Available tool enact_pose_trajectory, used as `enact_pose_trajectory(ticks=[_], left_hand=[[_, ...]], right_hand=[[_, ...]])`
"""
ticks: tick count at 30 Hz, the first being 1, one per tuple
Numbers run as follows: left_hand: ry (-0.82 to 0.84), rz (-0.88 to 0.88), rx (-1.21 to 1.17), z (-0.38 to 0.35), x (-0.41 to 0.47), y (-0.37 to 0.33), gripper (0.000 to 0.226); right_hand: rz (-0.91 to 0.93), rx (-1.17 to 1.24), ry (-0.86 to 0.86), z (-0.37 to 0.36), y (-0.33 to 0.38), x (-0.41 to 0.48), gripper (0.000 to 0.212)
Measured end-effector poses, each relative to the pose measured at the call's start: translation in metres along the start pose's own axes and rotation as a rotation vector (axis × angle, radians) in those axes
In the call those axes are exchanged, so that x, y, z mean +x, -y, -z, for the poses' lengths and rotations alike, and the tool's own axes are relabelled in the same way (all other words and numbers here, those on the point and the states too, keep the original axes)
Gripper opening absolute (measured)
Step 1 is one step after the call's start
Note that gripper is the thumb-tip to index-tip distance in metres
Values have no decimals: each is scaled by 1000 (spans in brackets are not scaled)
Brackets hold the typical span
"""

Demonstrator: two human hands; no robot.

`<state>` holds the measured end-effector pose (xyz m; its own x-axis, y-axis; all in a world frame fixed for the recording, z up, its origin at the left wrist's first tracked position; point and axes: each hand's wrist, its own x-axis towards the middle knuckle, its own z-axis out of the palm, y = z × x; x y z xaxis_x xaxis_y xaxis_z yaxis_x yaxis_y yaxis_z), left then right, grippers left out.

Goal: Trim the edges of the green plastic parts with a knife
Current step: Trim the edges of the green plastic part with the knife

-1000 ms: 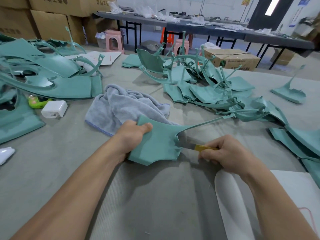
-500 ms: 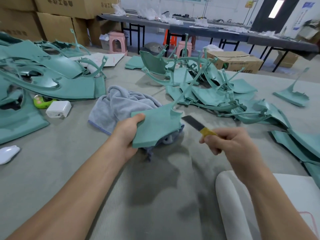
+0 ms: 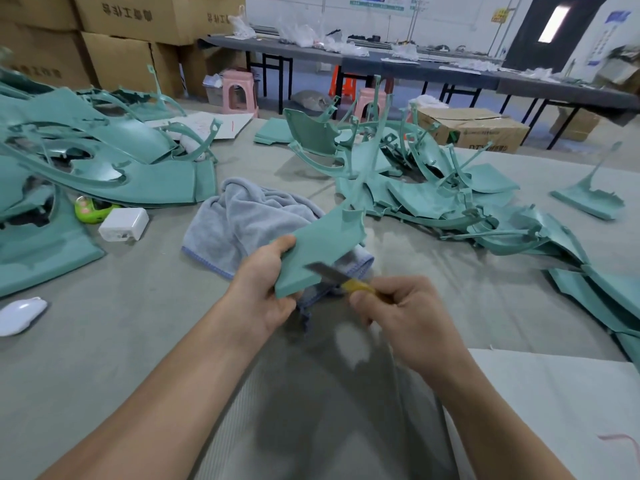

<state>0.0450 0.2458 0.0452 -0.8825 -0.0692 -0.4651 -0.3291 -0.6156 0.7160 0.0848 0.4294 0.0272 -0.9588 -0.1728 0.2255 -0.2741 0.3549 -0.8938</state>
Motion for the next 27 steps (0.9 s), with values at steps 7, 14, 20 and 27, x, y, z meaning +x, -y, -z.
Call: enact_pose_trajectory(ticks=[7, 14, 20, 27], left_hand=[[8, -79, -57, 2, 1, -2, 17], [-81, -284, -41, 4, 9, 3, 20], [55, -407, 148, -7, 6, 28, 9], [239, -388, 363, 3, 4, 15, 36]], right_hand=[[54, 51, 18, 1, 4, -6, 32], [-208, 473, -278, 7, 6, 2, 19], [-378, 871, -136, -11, 9, 7, 18], [-96, 303, -371, 31, -7, 15, 29]])
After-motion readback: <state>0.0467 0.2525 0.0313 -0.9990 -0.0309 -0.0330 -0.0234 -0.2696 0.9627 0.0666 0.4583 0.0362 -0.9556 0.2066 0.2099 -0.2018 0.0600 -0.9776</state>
